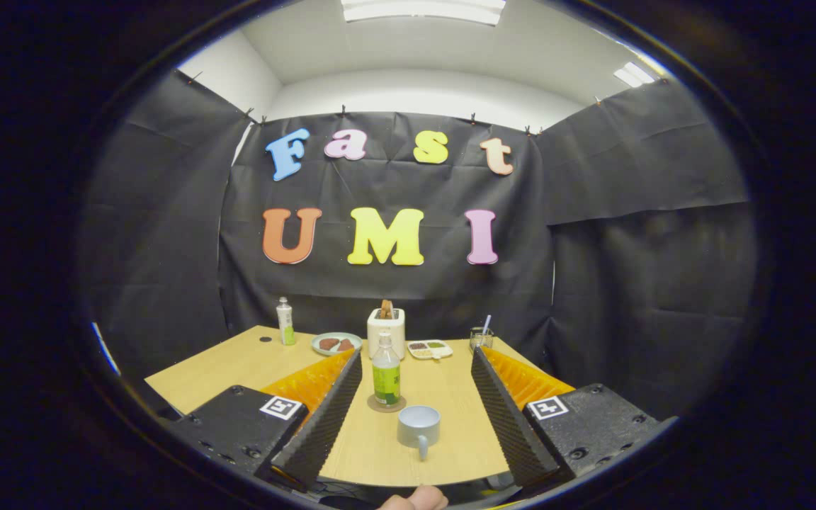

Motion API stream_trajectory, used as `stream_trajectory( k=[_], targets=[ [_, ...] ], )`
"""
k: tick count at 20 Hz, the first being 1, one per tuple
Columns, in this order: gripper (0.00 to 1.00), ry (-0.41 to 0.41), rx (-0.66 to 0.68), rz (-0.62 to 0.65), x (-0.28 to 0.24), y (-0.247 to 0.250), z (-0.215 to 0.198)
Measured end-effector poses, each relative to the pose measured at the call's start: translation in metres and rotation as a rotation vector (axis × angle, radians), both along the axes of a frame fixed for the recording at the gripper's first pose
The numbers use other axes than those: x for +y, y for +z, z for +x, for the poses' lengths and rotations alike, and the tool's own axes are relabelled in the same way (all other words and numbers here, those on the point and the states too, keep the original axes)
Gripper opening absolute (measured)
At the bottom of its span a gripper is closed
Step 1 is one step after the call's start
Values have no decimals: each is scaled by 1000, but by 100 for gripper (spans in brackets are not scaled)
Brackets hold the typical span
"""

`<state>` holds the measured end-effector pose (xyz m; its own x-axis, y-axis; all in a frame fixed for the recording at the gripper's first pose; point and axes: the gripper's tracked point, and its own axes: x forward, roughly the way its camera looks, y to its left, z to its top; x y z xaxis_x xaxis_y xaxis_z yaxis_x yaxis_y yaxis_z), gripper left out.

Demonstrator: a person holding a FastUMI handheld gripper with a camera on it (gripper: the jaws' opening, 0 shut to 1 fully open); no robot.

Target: Take the bottle from table, then pour the juice into the cup, finally place the bottle on the coaster

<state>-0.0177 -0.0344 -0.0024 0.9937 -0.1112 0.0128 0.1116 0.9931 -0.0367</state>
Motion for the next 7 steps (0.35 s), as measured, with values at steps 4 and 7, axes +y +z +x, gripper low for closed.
stream_trajectory(
  k=[4,7],
  targets=[
    [100,8,-7,5,-3,2,-3],
    [100,24,-7,26,-2,1,-3]
  ],
)
